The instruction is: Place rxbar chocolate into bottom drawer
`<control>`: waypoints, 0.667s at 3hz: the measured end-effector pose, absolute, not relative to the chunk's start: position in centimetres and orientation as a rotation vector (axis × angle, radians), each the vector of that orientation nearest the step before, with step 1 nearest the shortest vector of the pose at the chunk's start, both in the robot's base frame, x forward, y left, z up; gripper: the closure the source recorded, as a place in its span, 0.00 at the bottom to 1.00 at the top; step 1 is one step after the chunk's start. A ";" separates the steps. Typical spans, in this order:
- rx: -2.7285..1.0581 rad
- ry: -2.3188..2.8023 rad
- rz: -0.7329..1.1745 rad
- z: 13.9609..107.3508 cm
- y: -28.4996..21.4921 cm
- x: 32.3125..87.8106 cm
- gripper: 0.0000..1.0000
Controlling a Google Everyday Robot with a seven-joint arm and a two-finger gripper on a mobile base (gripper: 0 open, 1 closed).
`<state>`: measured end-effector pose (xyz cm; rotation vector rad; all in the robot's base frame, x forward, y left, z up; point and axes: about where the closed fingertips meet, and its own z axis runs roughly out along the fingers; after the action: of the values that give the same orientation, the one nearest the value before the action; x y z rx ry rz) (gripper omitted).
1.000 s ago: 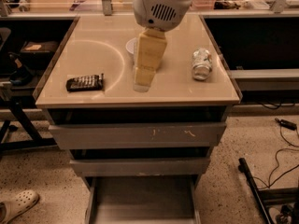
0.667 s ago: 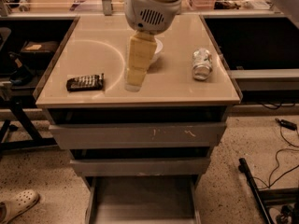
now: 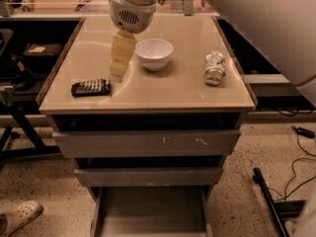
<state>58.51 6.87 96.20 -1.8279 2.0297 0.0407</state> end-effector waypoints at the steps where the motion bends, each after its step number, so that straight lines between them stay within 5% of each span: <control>1: -1.828 2.056 0.096 94.0 8.6 60.4 0.00; 2: -1.829 2.058 0.099 93.8 8.6 60.5 0.00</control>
Offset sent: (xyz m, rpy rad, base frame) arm 0.0160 0.0141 -0.0184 0.0128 0.0357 -0.0036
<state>60.53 8.64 93.76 -1.8295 2.0581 0.0994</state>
